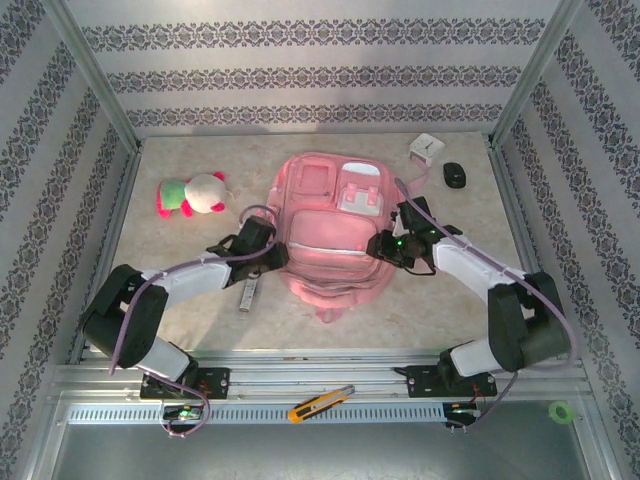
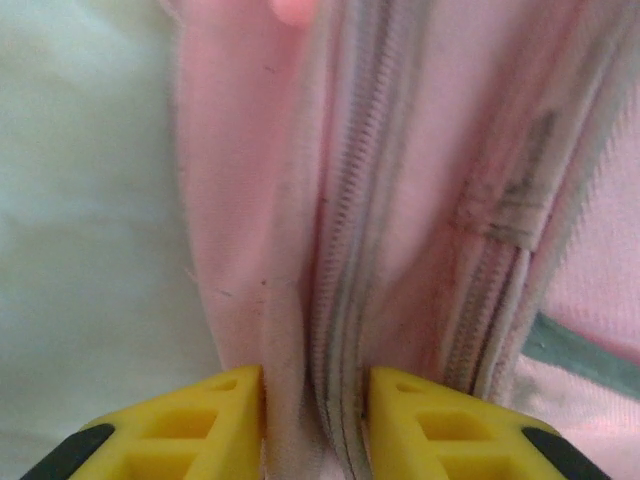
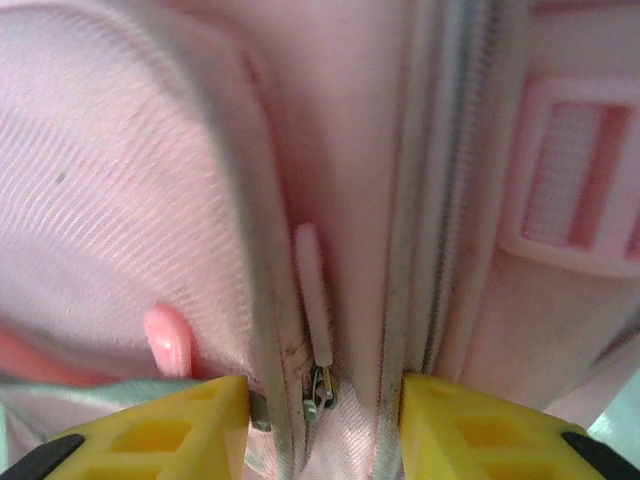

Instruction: Pack the student bag

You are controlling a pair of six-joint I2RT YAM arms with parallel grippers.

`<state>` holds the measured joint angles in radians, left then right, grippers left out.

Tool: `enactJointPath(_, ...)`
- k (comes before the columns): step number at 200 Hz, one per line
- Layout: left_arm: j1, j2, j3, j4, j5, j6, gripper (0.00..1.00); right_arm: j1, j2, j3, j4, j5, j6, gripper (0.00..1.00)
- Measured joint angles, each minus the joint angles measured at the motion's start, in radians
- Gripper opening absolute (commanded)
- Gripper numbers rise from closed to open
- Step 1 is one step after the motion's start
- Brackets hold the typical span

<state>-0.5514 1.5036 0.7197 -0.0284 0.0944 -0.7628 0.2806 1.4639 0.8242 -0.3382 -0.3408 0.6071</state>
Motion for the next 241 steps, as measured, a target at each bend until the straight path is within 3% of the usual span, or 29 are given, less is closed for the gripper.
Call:
enactJointPath(14,-0.065,-0.014,-0.039,0.029,-0.008,-0.023,0.31,-0.027,0.051,0.029,0.017,0.002,-0.029,0.42)
enactJointPath(28,-0.126,-0.037,-0.073,0.052,-0.019,-0.047,0.35,-0.041,0.096,0.070,0.034,0.003,-0.066,0.50)
enactJointPath(51,-0.192,-0.091,-0.098,0.036,-0.019,-0.057,0.51,-0.042,0.142,0.139,0.055,-0.008,-0.134,0.61)
enactJointPath(85,-0.189,-0.317,-0.103,-0.037,-0.035,0.046,0.73,-0.042,0.069,0.195,0.025,-0.019,-0.211,0.64)
enactJointPath(102,-0.108,-0.455,-0.102,-0.053,-0.007,0.129,0.75,-0.042,-0.044,0.195,-0.003,-0.020,-0.222,0.63)
enactJointPath(122,0.114,-0.553,-0.102,-0.078,0.088,0.240,0.78,-0.040,-0.175,0.192,-0.013,-0.055,-0.209,0.62)
enactJointPath(136,0.264,-0.554,-0.098,-0.101,0.168,0.317,0.78,-0.018,-0.248,0.175,-0.009,-0.083,-0.183,0.62)
enactJointPath(150,0.360,-0.500,-0.072,-0.144,0.256,0.398,0.77,0.027,-0.289,0.144,-0.009,-0.102,-0.158,0.62)
enactJointPath(190,0.410,-0.186,0.106,-0.255,0.492,0.578,0.69,0.174,-0.308,0.001,-0.001,-0.114,-0.061,0.62)
enactJointPath(241,0.410,0.015,0.179,-0.271,0.630,0.668,0.70,0.197,-0.367,-0.188,0.099,-0.113,0.111,0.60)
